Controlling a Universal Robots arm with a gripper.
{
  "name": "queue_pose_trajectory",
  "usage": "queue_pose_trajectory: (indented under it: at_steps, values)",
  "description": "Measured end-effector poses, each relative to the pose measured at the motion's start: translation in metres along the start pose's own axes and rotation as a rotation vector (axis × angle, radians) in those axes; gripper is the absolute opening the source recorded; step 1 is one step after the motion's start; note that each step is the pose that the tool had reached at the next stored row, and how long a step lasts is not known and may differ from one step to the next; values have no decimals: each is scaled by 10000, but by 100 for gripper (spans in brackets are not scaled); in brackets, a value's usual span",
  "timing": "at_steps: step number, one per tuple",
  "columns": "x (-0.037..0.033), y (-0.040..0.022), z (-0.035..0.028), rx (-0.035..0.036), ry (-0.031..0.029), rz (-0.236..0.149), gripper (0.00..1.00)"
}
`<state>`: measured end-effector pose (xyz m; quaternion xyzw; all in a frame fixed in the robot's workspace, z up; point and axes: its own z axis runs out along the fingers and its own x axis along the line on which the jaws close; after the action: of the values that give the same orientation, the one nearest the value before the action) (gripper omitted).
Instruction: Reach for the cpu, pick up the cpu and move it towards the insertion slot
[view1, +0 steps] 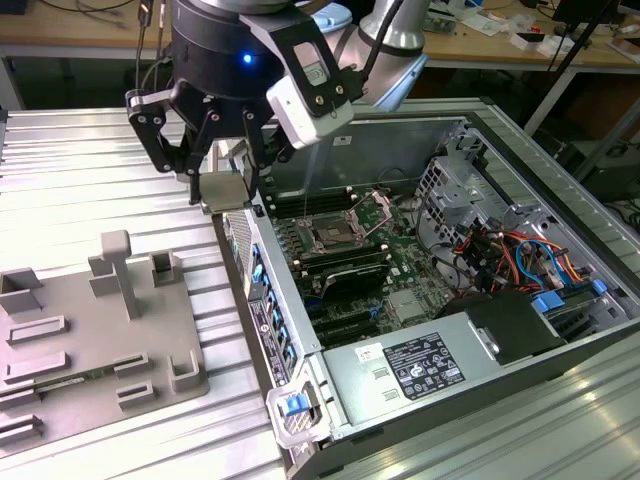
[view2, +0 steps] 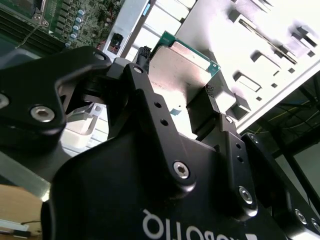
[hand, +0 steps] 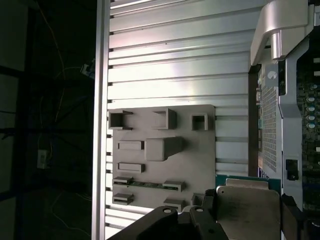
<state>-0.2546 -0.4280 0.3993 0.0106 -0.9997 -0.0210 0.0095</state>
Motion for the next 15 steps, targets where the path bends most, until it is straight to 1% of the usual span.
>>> queue_pose_trajectory:
  at_steps: [5, 7, 10, 15]
  values:
    - [-75, -1, -1, -1, 0, 0, 55]
    - [-154, -3, -2, -1, 0, 0, 55]
    - [-243, -5, -4, -1, 0, 1, 55]
    - [-356, -7, -5, -1, -1, 0, 55]
